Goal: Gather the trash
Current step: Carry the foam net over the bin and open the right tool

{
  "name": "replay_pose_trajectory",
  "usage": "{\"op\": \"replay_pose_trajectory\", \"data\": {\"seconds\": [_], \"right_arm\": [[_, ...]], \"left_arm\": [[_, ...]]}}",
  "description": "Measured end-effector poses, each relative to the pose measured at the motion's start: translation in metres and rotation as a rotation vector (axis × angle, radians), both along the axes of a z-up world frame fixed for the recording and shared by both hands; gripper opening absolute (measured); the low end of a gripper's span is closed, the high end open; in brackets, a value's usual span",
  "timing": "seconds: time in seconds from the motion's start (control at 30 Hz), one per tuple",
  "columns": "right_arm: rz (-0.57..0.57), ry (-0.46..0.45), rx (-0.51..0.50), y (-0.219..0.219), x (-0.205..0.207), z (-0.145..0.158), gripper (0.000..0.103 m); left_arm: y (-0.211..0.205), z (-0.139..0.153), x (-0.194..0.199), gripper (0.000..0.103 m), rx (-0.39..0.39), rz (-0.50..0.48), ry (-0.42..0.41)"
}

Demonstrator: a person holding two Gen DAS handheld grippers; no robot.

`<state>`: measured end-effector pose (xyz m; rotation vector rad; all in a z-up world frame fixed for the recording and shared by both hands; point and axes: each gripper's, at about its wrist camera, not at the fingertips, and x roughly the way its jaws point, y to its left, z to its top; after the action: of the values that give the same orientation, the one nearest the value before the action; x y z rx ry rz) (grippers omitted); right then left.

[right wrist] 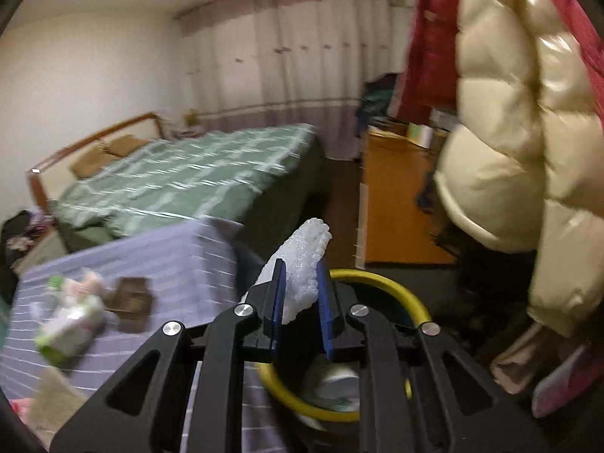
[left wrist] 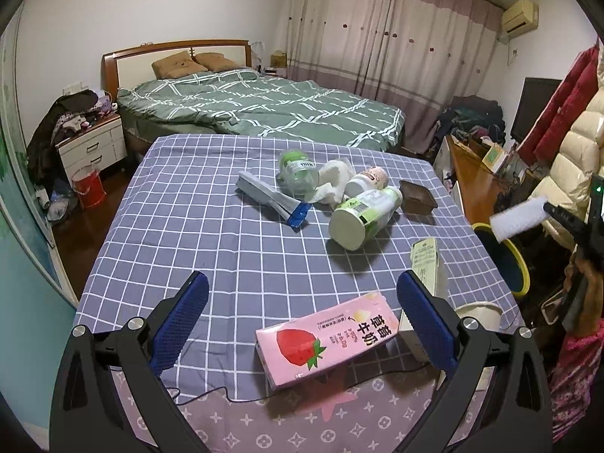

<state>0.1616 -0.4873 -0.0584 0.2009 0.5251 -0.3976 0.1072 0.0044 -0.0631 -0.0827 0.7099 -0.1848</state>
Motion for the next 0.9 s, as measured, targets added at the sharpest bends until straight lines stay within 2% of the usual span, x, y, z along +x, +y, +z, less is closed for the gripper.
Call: {"op": "replay_pose_trajectory", "data": {"seconds": [0.27,0.37,0.53,0.7,0.9], "right_arm": [[-0.103,0.076,-0.010,-0.040,-0.007,-0.039,0.019],[-0.125,0.088,0.006,-0.047,-0.007,-0.047,0.036],[-0.116,0.074,0.020,-0.044,-0.007,-0.048,0.041],[-0.095,0.063,0.030,-0.039,-0.009,-0.040,0.042],[-0.063,0.057,0.032,-0.028,-0.005,-0.034,0.043]], "left_arm": [[-0.013,-0.005,-0.007,0.098,0.050,-0.024,0.011],[-0.016,-0.008,-0.008,0.098,0.070,-0.031,0.016],[-0.018,-0.016,-0.007,0.098,0.107,-0.033,0.031],[-0.024,-0.029,-0.007,0.098,0.185,-0.047,0.045],[-0.041,-0.052,0.000,0.098,0.330,-0.076,0.066]]}}
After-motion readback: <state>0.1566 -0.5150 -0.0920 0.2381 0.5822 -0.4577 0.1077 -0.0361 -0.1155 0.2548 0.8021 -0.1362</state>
